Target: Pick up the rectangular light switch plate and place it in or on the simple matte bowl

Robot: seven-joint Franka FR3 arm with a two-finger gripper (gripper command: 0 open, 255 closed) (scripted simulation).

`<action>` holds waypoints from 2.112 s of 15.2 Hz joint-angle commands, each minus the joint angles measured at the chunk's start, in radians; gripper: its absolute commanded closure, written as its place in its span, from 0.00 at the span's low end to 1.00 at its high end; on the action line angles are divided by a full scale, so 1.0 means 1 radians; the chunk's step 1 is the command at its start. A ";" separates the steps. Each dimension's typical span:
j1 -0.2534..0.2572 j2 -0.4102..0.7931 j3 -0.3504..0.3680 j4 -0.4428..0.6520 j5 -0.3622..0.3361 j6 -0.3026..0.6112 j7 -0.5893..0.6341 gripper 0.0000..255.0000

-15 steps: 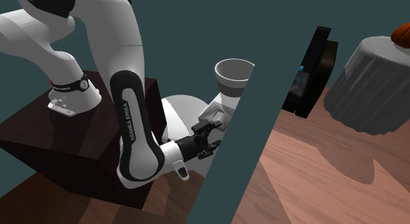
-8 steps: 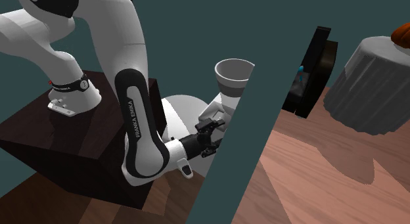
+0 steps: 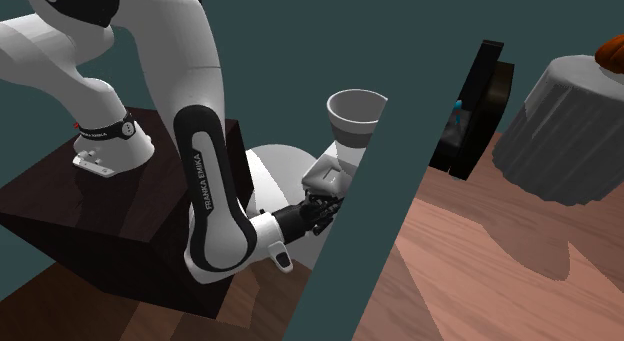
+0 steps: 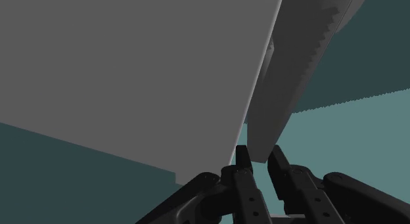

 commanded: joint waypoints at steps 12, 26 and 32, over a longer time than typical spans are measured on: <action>0.026 -0.110 -0.025 -0.069 -0.027 0.020 0.032 1.00; 0.071 -0.300 -0.075 -0.163 -0.079 0.078 0.101 1.00; 0.091 -0.379 -0.095 -0.192 -0.103 0.110 0.136 1.00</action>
